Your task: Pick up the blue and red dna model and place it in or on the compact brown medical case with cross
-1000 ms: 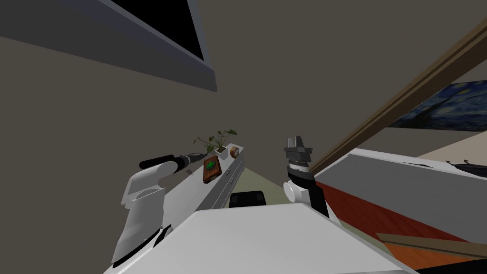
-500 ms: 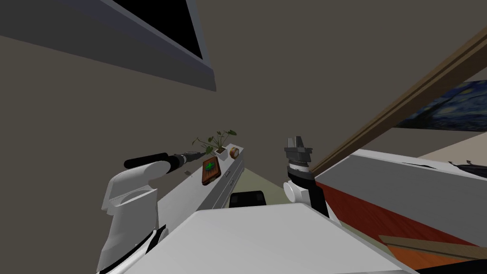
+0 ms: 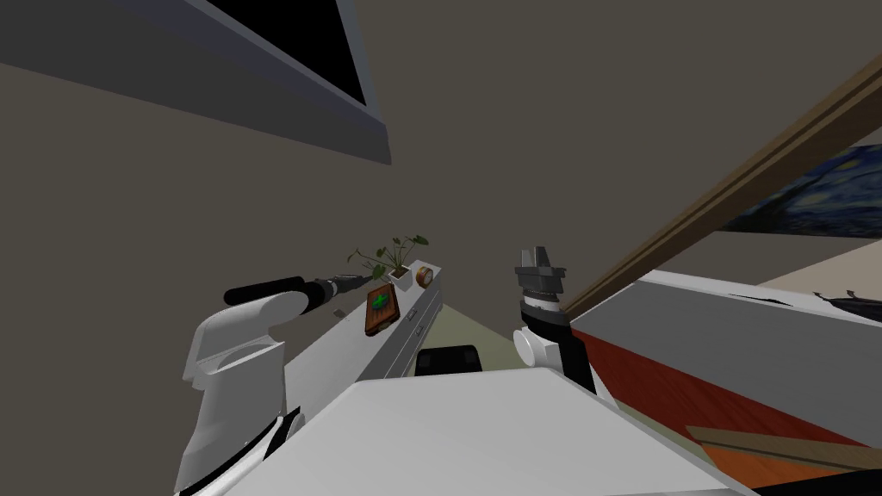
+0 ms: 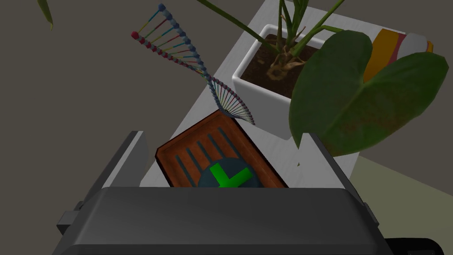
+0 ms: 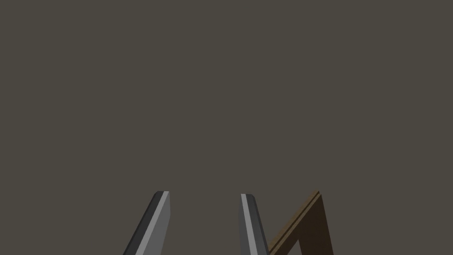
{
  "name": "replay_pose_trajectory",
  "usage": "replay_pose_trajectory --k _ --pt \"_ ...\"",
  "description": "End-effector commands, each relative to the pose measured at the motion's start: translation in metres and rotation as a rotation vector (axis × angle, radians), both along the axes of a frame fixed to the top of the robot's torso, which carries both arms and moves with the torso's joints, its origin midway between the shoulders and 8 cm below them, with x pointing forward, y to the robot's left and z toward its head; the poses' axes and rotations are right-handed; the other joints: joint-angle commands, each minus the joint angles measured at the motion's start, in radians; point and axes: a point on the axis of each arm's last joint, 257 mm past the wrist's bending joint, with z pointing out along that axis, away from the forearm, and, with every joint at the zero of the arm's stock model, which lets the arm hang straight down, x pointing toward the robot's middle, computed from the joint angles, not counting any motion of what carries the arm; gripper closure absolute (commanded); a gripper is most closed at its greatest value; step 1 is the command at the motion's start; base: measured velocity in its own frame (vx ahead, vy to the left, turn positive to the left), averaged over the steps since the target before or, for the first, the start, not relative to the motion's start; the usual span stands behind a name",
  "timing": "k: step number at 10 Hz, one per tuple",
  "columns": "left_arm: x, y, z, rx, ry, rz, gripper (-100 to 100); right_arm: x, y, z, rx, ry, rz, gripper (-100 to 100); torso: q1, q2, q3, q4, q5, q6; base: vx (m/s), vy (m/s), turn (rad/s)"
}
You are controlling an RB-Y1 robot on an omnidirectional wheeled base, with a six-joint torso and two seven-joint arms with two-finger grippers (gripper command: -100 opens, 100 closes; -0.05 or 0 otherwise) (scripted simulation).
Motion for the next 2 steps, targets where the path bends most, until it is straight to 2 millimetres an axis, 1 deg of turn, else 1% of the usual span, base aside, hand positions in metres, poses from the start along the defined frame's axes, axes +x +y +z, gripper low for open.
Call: replay_pose_trajectory --k 1,2 --pt "0.0 0.0 0.0 0.0 0.0 0.0 0 0.0 0.0 0.0 0.0 0.0 0.0 0 0.0 0.0 0.0 0.0 0.0 0.0 0.0 0.0 0.0" --pt "0.0 0.0 0.0 0.0 0.0 0.0 0 0.0 0.0 0.0 0.0 0.0 0.0 0 0.0 0.0 0.0 0.0 0.0 0.0 0.0 0.0 0.0"
